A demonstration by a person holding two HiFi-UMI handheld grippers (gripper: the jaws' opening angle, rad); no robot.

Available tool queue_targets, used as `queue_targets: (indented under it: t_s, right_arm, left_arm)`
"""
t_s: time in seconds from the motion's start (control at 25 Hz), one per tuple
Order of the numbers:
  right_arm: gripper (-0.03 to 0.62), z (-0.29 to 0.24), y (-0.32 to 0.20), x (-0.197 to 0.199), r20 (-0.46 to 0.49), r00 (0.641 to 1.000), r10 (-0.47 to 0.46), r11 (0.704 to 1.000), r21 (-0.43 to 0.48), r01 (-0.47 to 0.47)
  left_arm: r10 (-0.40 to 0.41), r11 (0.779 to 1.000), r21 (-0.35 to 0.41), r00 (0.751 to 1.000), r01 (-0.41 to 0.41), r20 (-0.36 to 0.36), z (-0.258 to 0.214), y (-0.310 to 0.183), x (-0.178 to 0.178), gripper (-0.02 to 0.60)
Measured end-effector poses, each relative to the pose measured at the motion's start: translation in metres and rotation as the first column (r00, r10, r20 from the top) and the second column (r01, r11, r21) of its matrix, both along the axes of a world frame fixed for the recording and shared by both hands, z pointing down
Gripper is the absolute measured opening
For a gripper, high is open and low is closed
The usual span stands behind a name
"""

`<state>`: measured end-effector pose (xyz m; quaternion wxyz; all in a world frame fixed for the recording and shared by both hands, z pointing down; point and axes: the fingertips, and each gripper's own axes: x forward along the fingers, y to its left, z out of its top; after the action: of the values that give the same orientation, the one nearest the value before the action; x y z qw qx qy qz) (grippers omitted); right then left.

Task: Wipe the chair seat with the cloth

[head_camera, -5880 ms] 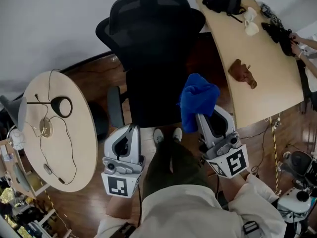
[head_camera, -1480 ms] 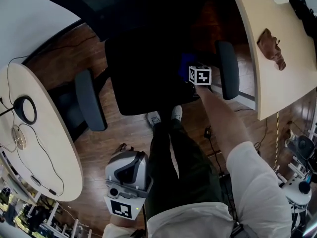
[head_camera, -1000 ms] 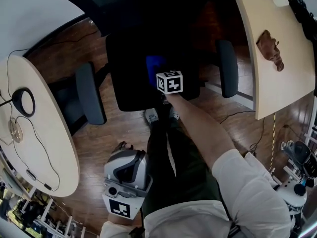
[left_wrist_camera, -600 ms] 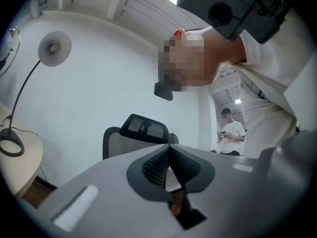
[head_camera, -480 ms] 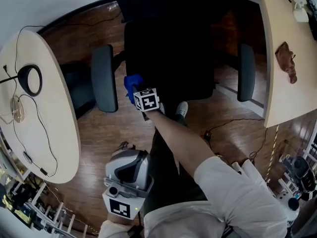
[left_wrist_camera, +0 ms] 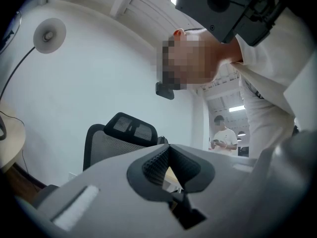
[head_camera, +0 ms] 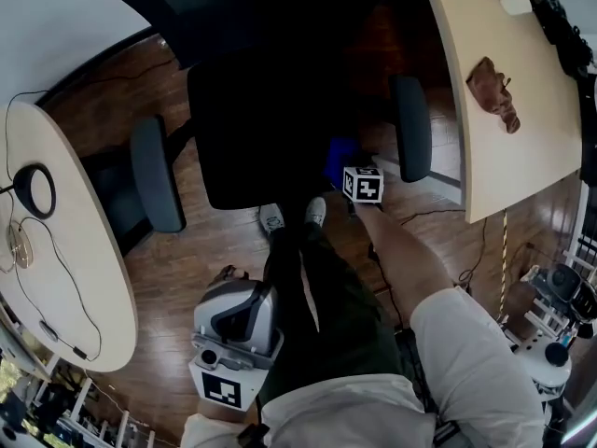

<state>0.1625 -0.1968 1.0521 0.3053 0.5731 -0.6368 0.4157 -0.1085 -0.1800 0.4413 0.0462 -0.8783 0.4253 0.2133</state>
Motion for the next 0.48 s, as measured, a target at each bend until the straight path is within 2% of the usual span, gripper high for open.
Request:
queue_targets:
  t_s: [0.08, 0.12, 0.28, 0.4, 0.44, 0.48]
  right_arm:
    - [0.064, 0.003, 0.008, 0.039, -0.020, 0.999, 0.036, 0.999, 0.009, -0.035]
    - [0.064, 0.004, 0.009, 0.046, -0.008, 0.999, 0.037, 0.999, 0.019, -0.037]
    - [0.064, -0.030, -0.003, 0.023, 0.066, 0.998, -0.010, 0.994, 0.111, 0.003]
    - [0.064, -0.113, -0.003, -0.001, 0.137, 0.989, -0.051, 0.972, 0.232, 0.018]
    - [0.064, -0.152, -0.011, -0.006, 0.174, 0.982, -0.068, 0.954, 0.300, 0.013]
    - [0.064, -0.197, -0.027, -0.011, 0.211, 0.972, -0.098, 0.921, 0.389, 0.008]
  left_arm:
    - [0.015, 1.000, 0.001, 1.000, -0.015, 0.002, 0.004, 0.000, 0.009, 0.110]
    - [0.018, 1.000, 0.002, 1.000, -0.018, 0.004, 0.005, 0.000, 0.013, 0.110]
    - [0.016, 1.000, 0.002, 1.000, -0.016, 0.020, -0.013, 0.002, 0.019, 0.110]
    - [0.007, 1.000, -0.006, 0.998, -0.007, 0.066, -0.061, 0.017, 0.042, 0.110]
    - [-0.002, 1.000, 0.009, 0.996, 0.001, 0.093, -0.080, 0.024, 0.056, 0.110]
    - [-0.017, 0.999, 0.042, 0.992, 0.012, 0.122, -0.098, 0.030, 0.070, 0.110]
